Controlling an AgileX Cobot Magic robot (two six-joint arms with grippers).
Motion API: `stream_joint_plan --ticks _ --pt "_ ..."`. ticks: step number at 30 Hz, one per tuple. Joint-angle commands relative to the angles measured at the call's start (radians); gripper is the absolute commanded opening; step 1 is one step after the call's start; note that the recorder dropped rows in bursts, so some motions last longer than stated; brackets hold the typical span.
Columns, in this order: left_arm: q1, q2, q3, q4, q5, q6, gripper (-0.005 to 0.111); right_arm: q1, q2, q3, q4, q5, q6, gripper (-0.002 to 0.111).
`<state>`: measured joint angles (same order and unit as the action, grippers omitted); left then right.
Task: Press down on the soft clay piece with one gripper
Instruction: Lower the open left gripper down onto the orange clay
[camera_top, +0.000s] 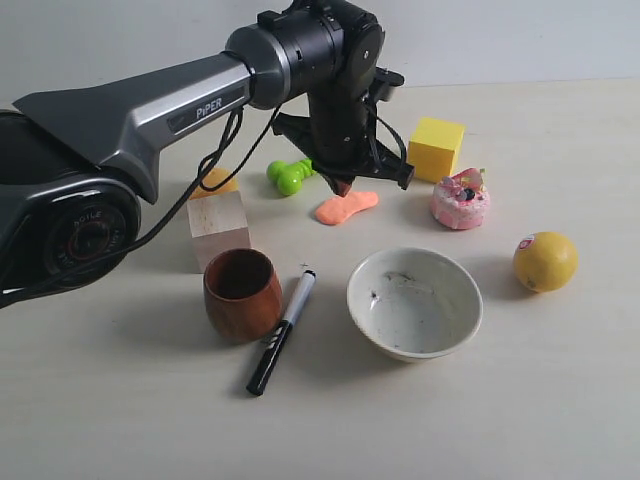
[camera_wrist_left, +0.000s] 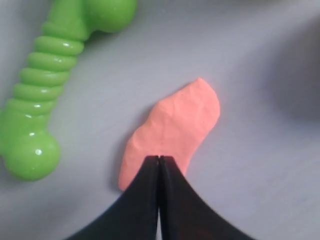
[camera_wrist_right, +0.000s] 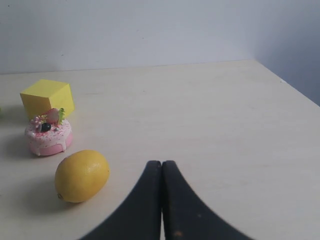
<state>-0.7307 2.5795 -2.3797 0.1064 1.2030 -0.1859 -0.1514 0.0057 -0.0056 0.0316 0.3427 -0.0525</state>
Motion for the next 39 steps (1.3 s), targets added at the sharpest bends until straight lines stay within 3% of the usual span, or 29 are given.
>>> stream_joint_plan --ticks 1,19,31,39 --pt "0.000 -0.002 -0.005 -0.008 -0.007 0.009 0.000 0.000 -0.006 0.006 -0.004 -0.004 0.001 0.000" --pt "-0.008 -0.002 -0.005 -0.013 -0.044 0.144 0.000 0.000 -0.006 0.006 -0.004 -0.004 0.001 0.000" --pt "0.005 -0.002 -0.005 -0.005 -0.044 0.423 0.000 0.000 -0.006 0.006 -0.004 -0.004 0.001 0.000" --pt "0.006 0.006 -0.005 -0.030 -0.083 0.458 0.000 0.000 -0.006 0.006 -0.004 -0.004 0.001 0.000"
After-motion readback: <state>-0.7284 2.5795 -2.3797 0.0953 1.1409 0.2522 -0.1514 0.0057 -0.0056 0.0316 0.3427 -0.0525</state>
